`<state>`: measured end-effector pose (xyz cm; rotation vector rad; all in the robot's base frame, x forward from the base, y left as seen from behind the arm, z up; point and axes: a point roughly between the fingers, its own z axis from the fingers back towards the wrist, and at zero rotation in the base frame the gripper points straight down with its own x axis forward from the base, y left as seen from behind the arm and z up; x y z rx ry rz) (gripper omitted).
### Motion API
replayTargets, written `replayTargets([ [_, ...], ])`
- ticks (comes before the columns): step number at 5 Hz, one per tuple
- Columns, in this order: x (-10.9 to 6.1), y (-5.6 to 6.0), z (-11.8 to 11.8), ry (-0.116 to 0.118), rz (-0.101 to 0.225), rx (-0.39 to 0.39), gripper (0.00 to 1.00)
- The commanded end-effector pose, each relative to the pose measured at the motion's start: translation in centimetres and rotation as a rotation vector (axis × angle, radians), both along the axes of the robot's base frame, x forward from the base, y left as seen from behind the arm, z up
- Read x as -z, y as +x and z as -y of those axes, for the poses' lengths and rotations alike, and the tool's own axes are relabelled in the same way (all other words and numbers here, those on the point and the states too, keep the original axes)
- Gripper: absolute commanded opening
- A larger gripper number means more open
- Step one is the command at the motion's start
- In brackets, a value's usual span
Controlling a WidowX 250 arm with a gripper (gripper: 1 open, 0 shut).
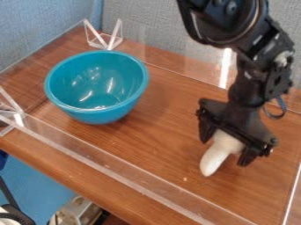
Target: Remove the mushroom from inside the blue bowl and put it on the table
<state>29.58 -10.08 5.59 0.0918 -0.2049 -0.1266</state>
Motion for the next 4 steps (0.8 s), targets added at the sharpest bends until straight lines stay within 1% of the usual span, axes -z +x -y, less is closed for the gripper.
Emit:
replayTargets([
  [1, -3.2, 0.3, -0.4, -0.025, 0.077, -0.003, 1.0],
  [2, -4.2, 0.1, -0.9, -0.036, 0.09, -0.01, 1.0],
  [3, -4.7, -0.2, -1.4, -0.046, 0.101, -0.016, 1.0],
  [4, -4.5, -0.7, -1.6, -0.048, 0.102, -0.064, 1.0],
])
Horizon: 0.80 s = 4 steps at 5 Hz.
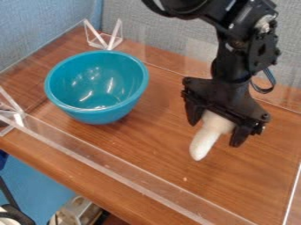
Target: Remove the mushroom from inside the blue bowl and put it on the table
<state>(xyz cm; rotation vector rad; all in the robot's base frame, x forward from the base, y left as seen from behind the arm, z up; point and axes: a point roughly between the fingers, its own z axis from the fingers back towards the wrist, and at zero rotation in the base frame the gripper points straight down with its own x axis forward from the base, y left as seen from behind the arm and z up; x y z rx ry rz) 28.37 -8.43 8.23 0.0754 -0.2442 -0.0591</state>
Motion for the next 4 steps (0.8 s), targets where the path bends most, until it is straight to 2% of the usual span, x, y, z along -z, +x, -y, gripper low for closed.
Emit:
replayTargets([
  [1, -0.6, 0.3, -0.8, -0.024, 0.036, -0.077, 0.0],
  [2, 0.9, 0.1, -1.3, -0.02, 0.009, -0.149, 0.0],
  [4, 3.3, -0.1, -1.4, -0.006, -0.036, -0.015, 0.0],
])
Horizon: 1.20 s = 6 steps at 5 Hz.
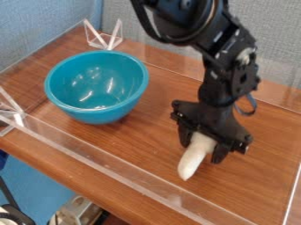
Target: Remove the mushroom from inside the blue bowl and put it on the table
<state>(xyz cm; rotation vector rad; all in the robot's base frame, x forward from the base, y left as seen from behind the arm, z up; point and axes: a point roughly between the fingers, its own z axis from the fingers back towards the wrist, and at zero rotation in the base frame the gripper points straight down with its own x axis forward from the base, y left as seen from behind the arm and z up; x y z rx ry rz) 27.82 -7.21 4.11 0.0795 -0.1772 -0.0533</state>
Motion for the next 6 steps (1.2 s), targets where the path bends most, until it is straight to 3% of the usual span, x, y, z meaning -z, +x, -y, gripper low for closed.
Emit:
replayTargets([
  [1, -0.2, 0.6, -0.2, -0.008, 0.017, 0.051, 0.0],
  [3, 0.9, 0.0, -0.2, -0.006, -0.003, 0.132, 0.0],
  [4, 0.7, -0.2, -0.6, -0.005, -0.009, 0.154, 1.0],
  [5, -1.2, -0.1, -1.1, 0.001, 0.013, 0.179, 1.0],
  [6, -3.1, 0.1, -0.3, 0.012, 0.047, 0.154, 1.0],
])
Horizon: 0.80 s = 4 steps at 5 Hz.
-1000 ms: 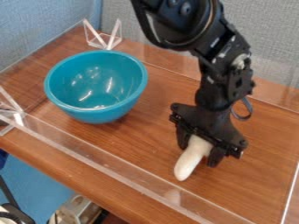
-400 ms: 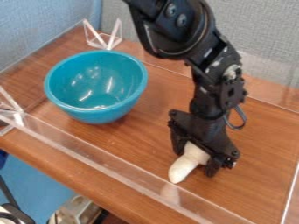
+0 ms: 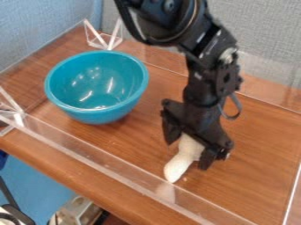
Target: Remove the mushroom from inside the blue bowl and put it on the table
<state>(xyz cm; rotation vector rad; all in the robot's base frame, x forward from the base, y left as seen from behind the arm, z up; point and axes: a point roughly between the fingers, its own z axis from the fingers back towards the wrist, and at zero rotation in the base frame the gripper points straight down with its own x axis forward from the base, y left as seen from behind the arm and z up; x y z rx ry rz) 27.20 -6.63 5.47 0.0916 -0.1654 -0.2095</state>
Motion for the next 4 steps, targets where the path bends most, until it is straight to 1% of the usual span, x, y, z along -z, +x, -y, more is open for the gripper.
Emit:
replayTargets([
  [1, -3.7, 1.1, 1.3, -0.01, 0.102, -0.017, 1.0],
  [2, -5.4, 0.9, -0.1, -0.012, 0.117, -0.031, 1.0],
  [3, -7.3, 0.4, -1.8, -0.02, 0.134, -0.064, 1.0],
  [4, -9.0, -0.9, -2.0, -0.025, 0.137, -0.079, 1.0],
])
